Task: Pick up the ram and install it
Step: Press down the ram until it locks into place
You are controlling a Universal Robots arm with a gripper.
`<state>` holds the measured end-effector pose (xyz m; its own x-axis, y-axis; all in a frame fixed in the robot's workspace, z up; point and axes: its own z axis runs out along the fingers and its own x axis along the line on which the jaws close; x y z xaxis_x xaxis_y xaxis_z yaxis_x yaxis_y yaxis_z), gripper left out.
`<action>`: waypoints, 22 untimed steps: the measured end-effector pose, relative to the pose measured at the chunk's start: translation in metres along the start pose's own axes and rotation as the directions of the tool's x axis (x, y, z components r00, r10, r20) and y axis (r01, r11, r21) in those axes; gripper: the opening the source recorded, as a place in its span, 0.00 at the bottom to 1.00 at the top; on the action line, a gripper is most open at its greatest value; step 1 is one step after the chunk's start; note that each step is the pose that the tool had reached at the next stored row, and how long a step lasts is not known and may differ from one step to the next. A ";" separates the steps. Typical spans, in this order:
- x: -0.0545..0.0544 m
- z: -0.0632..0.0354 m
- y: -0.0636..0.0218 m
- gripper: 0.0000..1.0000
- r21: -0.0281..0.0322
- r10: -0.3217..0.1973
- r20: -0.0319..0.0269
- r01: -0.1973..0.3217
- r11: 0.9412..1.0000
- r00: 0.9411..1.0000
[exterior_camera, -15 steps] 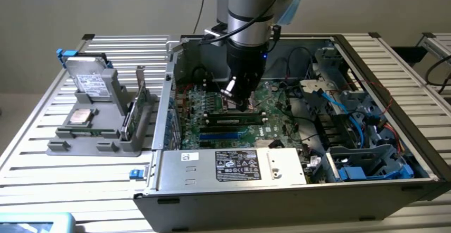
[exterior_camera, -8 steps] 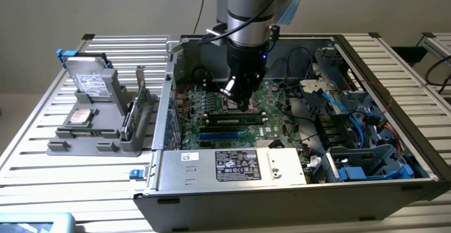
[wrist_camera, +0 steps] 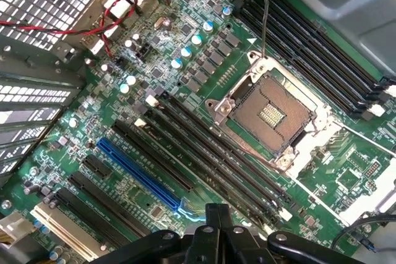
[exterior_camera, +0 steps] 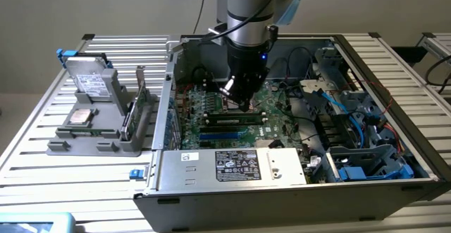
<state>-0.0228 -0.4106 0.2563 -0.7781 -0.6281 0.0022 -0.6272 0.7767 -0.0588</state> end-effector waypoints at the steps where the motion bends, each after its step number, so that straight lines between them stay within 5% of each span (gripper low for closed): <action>1: 0.000 0.0000 0.0000 0.11 0.002 0.010 0.001 -0.010 1.000 1.000; 13: 0.000 0.0000 0.0000 0.11 0.016 0.131 0.010 -0.131 0.991 0.991; 22: 0.000 0.0000 0.0000 0.11 0.018 0.253 0.004 -0.253 0.967 0.968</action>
<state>-0.0229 -0.4105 0.2563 -0.9111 -0.4118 -0.0168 -0.4095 0.9092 -0.0756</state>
